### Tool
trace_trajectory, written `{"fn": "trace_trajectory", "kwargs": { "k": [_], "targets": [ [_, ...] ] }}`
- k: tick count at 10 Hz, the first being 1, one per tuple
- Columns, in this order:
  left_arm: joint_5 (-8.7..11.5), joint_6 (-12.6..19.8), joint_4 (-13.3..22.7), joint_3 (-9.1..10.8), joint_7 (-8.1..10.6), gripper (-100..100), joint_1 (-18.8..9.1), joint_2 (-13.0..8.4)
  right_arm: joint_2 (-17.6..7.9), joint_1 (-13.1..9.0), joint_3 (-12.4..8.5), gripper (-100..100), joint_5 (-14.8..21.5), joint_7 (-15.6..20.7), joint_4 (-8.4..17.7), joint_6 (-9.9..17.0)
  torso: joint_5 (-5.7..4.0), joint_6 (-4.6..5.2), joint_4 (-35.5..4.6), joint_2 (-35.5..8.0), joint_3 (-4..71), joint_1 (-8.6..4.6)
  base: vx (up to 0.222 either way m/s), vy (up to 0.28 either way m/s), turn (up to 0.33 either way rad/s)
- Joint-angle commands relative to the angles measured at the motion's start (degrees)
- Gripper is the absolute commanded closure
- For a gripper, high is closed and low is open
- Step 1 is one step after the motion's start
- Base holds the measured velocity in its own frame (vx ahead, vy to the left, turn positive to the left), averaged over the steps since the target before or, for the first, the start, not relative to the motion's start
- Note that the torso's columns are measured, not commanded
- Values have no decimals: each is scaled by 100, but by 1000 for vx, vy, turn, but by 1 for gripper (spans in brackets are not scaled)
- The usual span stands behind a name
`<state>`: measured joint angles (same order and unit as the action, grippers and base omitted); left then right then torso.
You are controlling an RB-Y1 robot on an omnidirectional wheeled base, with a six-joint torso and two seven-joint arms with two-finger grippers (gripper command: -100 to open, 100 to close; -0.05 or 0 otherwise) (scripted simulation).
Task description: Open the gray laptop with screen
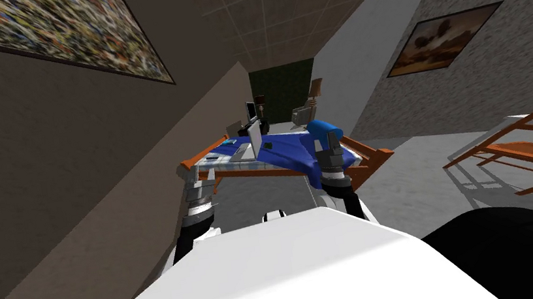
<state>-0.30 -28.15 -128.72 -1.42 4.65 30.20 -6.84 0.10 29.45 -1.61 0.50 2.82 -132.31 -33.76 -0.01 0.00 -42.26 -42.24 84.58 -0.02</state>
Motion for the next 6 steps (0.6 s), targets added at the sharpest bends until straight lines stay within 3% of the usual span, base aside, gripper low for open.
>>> {"fn": "trace_trajectory", "kwargs": {
  "k": [1,6],
  "targets": [
    [-17,373,-6,189,44,-100,-27,-275,0,0,0,0,0,0,0,0,1,0,-2,-4,-1,1,30,-44,-131],
    [-61,1120,22,588,130,-100,-63,-795,0,0,0,0,0,0,0,0,1,-1,-3,-5,-1,2,38,-47,-164]
  ]
}}
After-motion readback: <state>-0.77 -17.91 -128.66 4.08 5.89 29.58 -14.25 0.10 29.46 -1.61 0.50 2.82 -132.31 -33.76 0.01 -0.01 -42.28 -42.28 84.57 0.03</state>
